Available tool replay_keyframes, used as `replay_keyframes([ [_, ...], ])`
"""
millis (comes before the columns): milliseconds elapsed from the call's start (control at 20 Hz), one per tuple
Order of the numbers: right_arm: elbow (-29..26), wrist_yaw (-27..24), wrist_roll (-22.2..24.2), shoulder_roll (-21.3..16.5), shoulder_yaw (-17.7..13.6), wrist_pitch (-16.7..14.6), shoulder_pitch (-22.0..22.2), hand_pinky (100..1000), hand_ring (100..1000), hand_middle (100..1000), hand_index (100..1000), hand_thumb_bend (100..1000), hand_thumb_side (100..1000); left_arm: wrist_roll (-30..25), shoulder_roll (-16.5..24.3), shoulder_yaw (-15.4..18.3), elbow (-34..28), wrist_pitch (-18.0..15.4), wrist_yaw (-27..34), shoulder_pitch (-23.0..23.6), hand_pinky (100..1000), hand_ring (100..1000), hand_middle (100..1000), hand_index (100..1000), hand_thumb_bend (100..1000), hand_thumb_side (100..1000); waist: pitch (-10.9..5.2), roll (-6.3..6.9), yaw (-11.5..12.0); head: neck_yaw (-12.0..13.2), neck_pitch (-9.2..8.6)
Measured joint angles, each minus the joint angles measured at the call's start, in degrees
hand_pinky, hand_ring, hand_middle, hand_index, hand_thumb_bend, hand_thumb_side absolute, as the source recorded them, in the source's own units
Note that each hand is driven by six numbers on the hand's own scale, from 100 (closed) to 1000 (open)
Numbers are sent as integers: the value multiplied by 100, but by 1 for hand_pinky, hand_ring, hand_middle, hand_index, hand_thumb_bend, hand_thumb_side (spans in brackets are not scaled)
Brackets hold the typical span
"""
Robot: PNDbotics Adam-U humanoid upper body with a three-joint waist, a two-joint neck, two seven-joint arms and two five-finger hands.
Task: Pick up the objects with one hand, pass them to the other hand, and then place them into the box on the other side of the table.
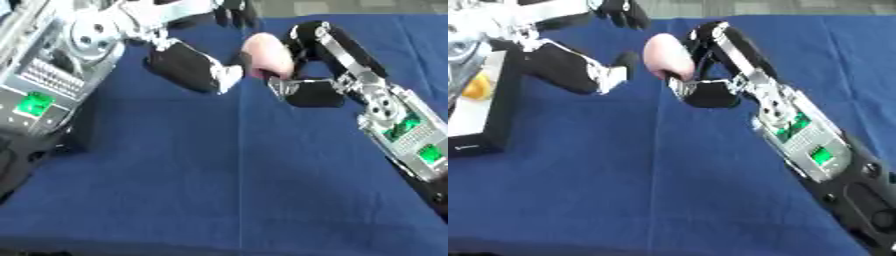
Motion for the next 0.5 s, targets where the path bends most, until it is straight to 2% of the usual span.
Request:
replay_keyframes([
  [350,0,14,66,0,39,-42,0,398,497,522,468,100,100,-104,-46,-26,5,-59,-21,3,858,808,764,863,158,480,0,-1,-13,2,2],
  [500,0,23,109,0,71,-69,-1,397,496,522,468,100,100,-143,-80,-50,43,-95,-117,5,860,812,769,869,208,543,0,-2,-19,4,3],
])
